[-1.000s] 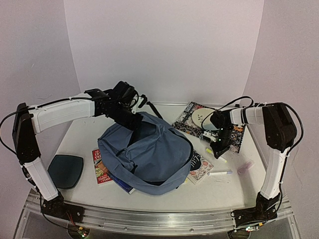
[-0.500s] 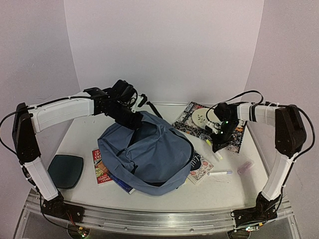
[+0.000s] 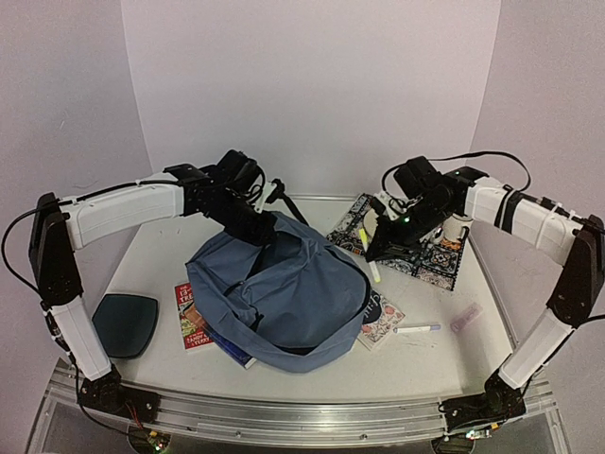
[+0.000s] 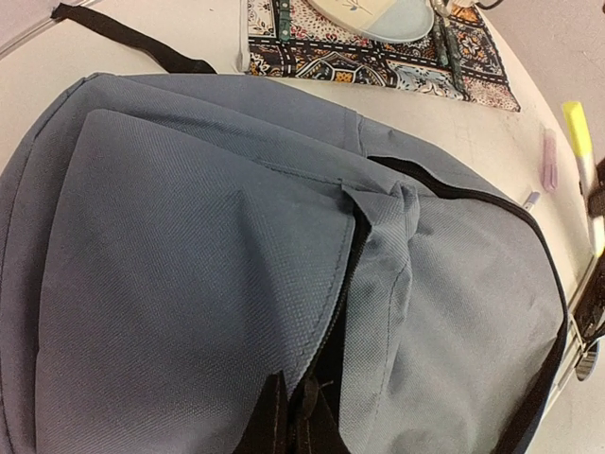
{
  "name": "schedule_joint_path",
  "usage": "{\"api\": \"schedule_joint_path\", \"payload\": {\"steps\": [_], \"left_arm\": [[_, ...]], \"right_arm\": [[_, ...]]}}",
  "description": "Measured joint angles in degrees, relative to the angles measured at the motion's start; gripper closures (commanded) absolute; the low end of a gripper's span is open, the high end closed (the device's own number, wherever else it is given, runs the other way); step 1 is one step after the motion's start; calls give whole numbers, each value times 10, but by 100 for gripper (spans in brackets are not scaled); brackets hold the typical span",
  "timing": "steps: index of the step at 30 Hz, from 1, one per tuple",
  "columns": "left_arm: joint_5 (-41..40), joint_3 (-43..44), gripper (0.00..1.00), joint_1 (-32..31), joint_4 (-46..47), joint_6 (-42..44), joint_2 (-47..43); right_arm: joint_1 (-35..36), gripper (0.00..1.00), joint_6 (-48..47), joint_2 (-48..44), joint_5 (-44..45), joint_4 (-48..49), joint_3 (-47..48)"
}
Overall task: Pack the student bag
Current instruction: Place the pencil case in the lower front pocket of the bag.
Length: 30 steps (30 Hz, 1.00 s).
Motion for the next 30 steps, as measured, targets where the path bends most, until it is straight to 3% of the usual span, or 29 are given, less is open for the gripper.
{"api": "schedule_joint_path", "payload": {"steps": [6,12,23,30], "left_arm": [[5,5,100,0,-1,1,1],[10,5,100,0,-4,2,1],[16,9,100,0,-4,2,1],[27,9,100,0,-4,0,1]], "right_arm": [[73,100,102,6,-49,77,4],[107,100,185,73,-83,165,28],[130,100,312,180,-119,314,45],[131,100,395,208,-91,397,54]]}}
